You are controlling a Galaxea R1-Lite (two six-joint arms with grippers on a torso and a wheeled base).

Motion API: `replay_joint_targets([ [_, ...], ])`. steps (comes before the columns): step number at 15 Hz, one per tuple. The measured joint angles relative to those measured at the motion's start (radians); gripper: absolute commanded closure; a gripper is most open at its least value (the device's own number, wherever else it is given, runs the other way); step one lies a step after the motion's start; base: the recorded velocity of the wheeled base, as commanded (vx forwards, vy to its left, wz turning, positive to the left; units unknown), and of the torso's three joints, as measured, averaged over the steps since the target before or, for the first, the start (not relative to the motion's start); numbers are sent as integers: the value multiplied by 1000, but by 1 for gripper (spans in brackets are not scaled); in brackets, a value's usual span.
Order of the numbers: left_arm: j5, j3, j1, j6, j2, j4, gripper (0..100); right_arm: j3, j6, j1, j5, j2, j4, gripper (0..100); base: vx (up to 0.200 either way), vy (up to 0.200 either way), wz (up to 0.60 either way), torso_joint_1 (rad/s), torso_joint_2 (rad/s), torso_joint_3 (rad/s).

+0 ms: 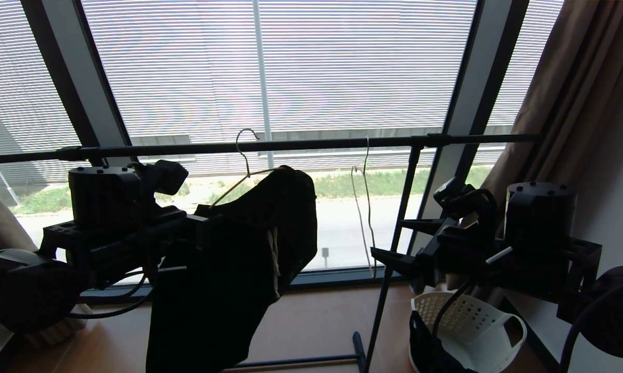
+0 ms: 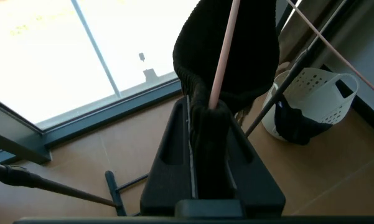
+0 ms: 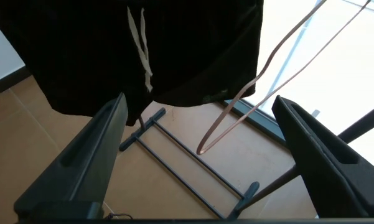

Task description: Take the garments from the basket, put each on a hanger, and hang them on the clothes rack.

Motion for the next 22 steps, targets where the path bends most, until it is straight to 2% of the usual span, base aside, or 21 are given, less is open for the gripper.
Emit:
replay_joint_targets([
  [10,43,-176,-23,-7,173,0,100,1,0,0,-1,-2,-1,0,0,0,0,0,0,0],
  [22,49,-192,-20,-18,230,-1,100,7,-1,0,0,2,0,0,0,0,0,0,0,0],
])
